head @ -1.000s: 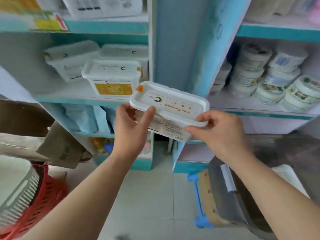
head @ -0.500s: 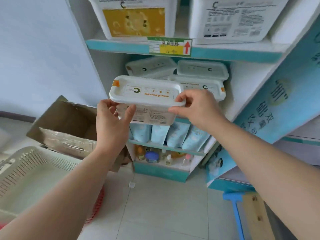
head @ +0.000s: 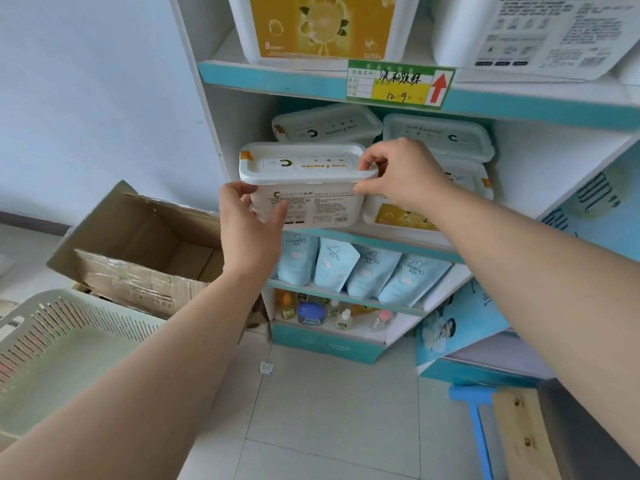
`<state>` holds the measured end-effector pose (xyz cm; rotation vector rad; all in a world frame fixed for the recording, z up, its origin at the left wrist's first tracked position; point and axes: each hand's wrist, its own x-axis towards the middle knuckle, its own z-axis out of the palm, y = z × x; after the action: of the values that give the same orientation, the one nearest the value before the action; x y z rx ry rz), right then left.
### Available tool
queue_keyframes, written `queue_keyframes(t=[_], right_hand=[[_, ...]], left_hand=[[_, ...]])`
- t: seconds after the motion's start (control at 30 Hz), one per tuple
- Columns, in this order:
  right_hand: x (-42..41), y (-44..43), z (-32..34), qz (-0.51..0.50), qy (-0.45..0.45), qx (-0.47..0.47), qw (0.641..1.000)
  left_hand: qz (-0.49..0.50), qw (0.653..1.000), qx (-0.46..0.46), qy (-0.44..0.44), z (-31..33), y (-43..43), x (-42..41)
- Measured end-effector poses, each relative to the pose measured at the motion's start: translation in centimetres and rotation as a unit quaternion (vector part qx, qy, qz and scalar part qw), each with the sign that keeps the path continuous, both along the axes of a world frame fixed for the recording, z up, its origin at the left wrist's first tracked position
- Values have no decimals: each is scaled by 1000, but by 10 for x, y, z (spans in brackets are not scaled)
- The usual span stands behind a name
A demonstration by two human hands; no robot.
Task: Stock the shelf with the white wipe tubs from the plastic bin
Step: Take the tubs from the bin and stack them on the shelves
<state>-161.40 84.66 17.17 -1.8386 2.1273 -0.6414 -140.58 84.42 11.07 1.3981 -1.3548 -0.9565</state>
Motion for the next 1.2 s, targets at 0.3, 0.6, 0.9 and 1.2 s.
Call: queue_keyframes(t=[0.3,0.6,0.9,1.2], right_hand=[[0,-30,-20,-25,81,-55,995],[-3,-21,-24,0,60,-45,997],[-33,96,-5,-39,30,-36,998],[-159,296,-22,-157,40,43,986]], left_hand=[[-2,999,-34,-38,-20,-32,-15],[-28,997,9,-65,-21,-34,-16],[-69,944,-54,-319,22,57,-38],[-288,889,-108,-340,22,181,-193]])
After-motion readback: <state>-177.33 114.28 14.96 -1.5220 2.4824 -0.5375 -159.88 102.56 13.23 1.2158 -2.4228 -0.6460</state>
